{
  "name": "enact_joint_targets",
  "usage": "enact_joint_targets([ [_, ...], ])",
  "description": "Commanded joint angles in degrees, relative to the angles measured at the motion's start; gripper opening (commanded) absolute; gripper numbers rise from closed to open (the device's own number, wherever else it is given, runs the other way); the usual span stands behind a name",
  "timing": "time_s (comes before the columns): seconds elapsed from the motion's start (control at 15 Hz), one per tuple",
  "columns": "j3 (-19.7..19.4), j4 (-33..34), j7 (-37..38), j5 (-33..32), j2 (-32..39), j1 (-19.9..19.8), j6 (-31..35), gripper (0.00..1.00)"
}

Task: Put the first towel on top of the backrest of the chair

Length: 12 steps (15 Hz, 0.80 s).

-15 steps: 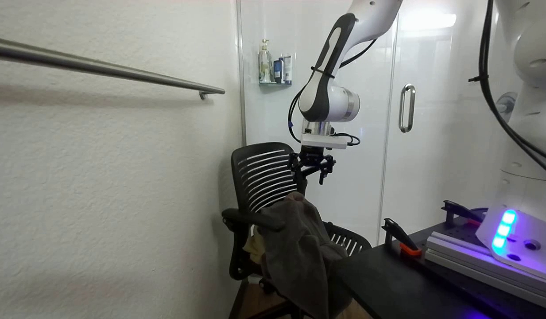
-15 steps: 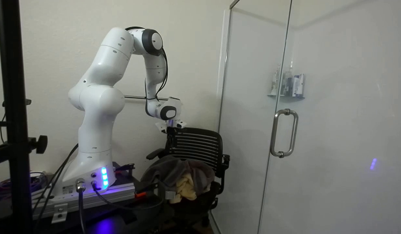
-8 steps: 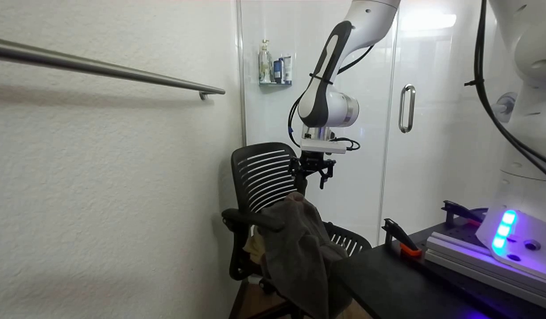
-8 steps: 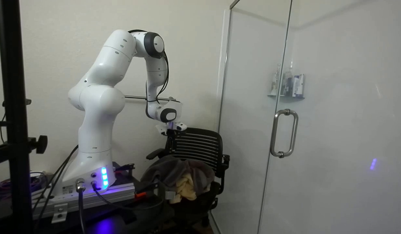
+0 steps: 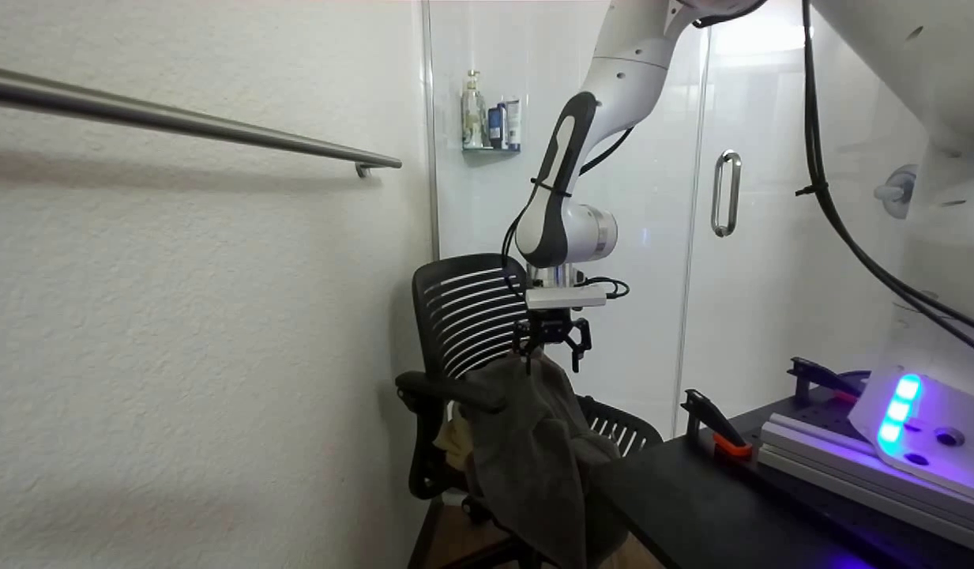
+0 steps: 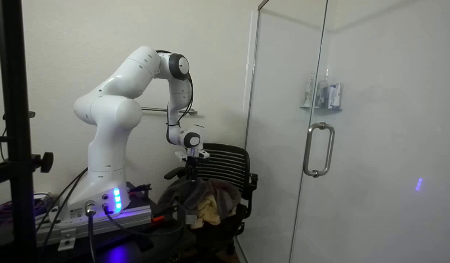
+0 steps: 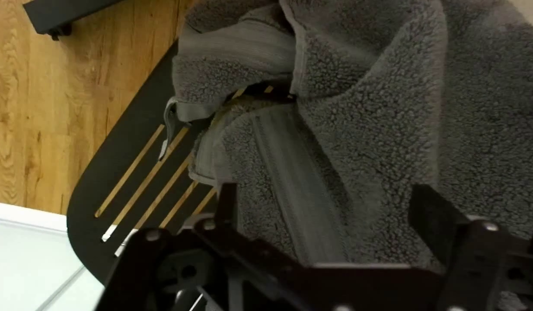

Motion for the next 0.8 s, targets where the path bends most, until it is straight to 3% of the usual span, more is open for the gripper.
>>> enact_joint_targets([
  [0.0, -0.17, 4.04, 0.04, 0.84, 3.73, 0.73, 3.37, 1.00],
  [0.2, -1.83, 6.65, 0.98, 1.08, 6.52, 1.69, 5.44, 1.00],
  [0.73, -2.53, 10.33, 1.56, 1.53, 9.69, 1.39, 2.34, 1.00],
])
